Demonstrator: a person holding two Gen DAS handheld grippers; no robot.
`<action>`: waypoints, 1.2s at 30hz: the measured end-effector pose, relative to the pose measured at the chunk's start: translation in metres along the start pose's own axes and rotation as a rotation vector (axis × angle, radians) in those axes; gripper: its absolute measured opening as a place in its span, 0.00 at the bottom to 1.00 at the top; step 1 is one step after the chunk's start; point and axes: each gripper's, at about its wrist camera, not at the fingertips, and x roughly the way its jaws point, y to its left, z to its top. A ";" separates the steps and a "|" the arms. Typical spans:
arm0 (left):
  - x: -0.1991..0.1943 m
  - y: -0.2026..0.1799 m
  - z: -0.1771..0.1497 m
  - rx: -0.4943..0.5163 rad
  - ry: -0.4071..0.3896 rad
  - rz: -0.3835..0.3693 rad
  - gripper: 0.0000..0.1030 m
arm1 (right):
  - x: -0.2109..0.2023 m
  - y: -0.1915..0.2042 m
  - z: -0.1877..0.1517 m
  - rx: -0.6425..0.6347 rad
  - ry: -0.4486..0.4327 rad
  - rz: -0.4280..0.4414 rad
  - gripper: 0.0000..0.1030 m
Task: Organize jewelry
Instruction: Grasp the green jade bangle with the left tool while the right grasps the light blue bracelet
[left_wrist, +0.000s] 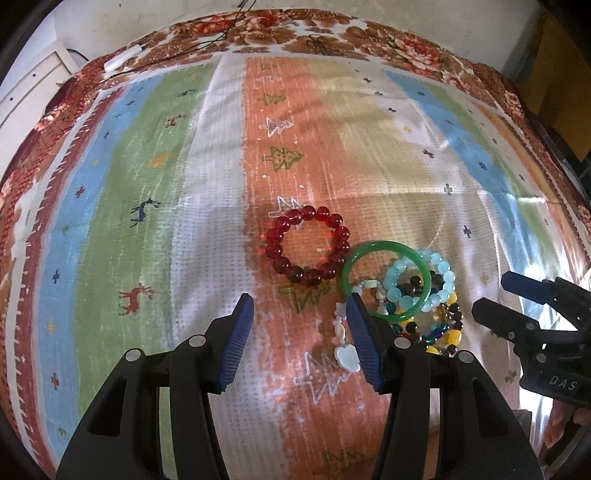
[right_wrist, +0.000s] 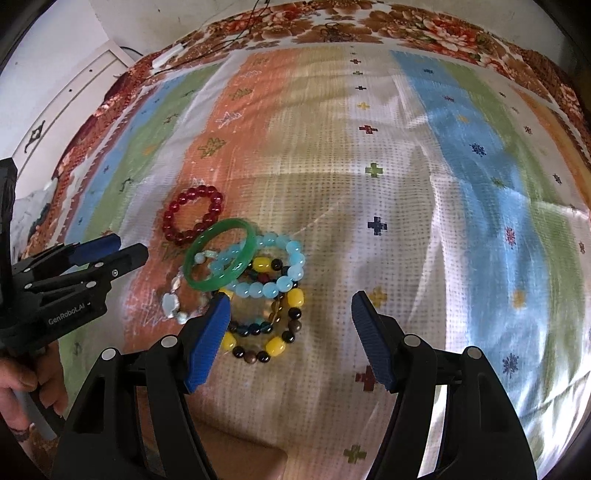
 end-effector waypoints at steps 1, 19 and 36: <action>0.003 0.000 0.001 0.001 0.005 -0.002 0.51 | 0.002 -0.001 0.001 0.001 0.004 -0.002 0.66; 0.038 -0.009 0.016 0.005 0.061 -0.043 0.51 | 0.031 -0.011 0.018 0.010 0.042 -0.035 0.66; 0.057 -0.012 0.019 0.061 0.069 -0.007 0.48 | 0.053 -0.016 0.030 0.006 0.045 -0.095 0.64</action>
